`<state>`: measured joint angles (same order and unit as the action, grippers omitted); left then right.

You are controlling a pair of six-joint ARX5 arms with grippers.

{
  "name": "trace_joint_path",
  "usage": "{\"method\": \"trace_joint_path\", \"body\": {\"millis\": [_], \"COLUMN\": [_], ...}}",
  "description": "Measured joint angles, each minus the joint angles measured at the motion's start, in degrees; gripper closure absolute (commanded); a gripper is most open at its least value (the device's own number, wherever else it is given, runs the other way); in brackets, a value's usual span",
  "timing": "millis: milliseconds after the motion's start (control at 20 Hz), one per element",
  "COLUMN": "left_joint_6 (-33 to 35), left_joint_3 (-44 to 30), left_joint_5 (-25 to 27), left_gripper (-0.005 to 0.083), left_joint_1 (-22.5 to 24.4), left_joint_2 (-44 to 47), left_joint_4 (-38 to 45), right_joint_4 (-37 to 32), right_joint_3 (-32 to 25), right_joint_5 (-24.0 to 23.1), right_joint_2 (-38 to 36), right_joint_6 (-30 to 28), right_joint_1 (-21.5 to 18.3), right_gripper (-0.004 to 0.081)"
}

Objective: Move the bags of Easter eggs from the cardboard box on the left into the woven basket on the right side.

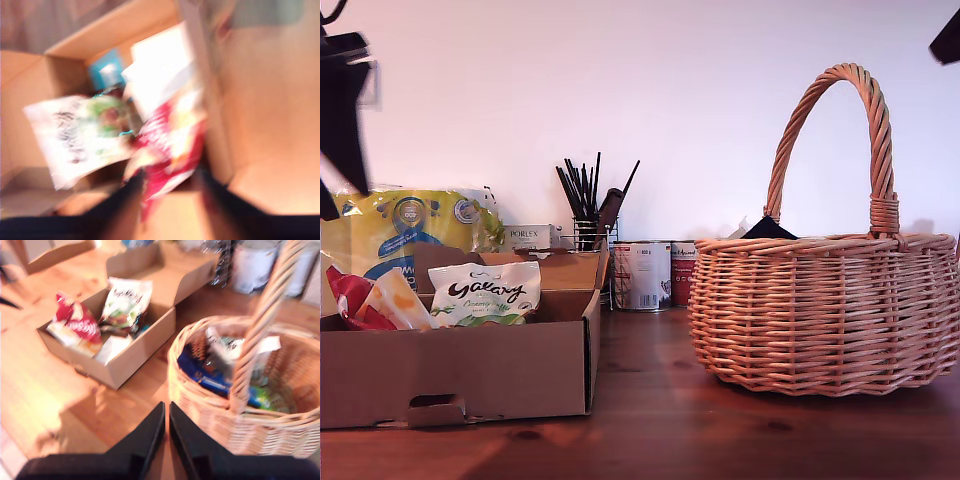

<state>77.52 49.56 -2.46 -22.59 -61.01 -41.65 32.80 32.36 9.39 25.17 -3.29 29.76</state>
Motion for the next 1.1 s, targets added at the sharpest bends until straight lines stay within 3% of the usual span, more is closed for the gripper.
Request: {"method": "trace_joint_path", "body": {"millis": [150,400,850,1100], "left_joint_6": [6.75,8.17,8.22,9.84], "left_joint_3": [0.04,0.02,0.02,0.02], "left_joint_5": [0.00,0.02,0.02,-0.02], "left_gripper": [0.0129,0.0130,0.0130,0.0130], "left_joint_1": [1.62,2.01,2.86,3.58], "left_joint_2": [-0.74,-5.90,-5.95,-5.95], "left_joint_4": [4.39,3.30,2.34,2.27], "right_joint_4": [-0.02,-0.04,-0.92,-1.03], "right_joint_3": [0.00,0.00,0.00,0.00], "right_joint_5": [0.76,4.50,10.51,10.88], "right_joint_2": [-0.04,-0.04,-0.04,-0.04], "right_joint_6": [0.00,-1.40,-1.53,-1.53], "right_joint_1": [0.00,0.00,0.00,0.00], "right_gripper": [0.0783,0.0783,0.0783,0.0783]}}
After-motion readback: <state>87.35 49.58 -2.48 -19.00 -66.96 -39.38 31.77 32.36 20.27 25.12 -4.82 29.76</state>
